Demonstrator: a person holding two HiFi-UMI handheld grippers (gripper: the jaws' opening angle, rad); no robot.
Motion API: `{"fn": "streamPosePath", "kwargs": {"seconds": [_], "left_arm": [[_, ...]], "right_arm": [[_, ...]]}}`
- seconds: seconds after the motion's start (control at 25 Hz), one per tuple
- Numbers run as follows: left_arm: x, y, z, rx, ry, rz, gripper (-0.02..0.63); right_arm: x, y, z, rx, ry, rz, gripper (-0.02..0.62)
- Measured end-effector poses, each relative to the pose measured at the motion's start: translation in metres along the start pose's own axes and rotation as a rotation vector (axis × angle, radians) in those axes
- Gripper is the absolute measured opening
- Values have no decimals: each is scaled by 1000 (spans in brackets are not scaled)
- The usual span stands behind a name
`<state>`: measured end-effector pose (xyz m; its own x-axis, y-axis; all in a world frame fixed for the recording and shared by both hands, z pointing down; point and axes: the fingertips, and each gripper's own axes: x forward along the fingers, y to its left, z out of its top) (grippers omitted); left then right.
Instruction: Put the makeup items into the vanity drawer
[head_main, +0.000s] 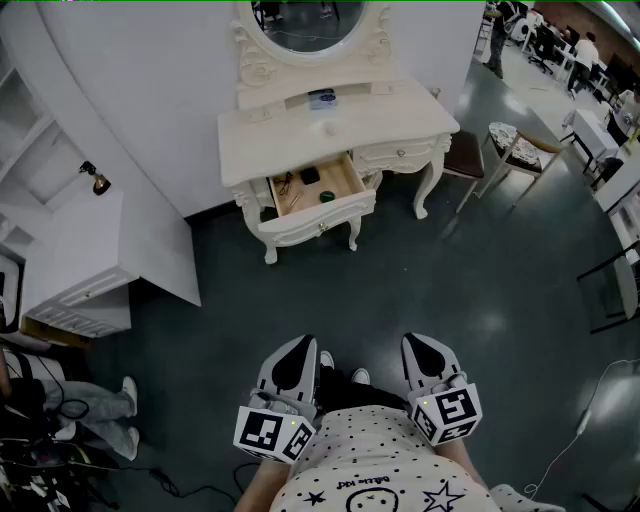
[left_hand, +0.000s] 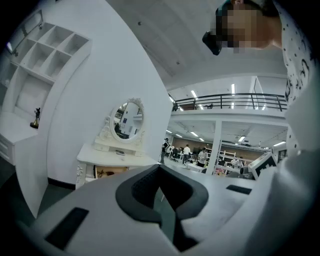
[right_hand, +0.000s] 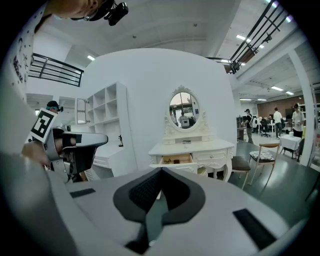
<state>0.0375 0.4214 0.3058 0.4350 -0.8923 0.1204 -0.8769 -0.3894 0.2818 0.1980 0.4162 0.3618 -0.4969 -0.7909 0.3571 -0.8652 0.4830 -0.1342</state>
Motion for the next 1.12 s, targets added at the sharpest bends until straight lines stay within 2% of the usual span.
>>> {"fn": "streamPosePath", "kwargs": {"seconds": [0.48, 0.76, 1.12], "left_arm": [[17, -16, 0, 1, -16, -15, -3], [30, -20, 4, 15, -21, -23, -4], [40, -7, 2, -13, 3, -18, -3]], "right_arm": [[0, -20, 3, -26, -8, 5, 9], [4, -31, 11, 7, -44, 21, 9], [18, -34, 10, 16, -3, 21, 9]]}}
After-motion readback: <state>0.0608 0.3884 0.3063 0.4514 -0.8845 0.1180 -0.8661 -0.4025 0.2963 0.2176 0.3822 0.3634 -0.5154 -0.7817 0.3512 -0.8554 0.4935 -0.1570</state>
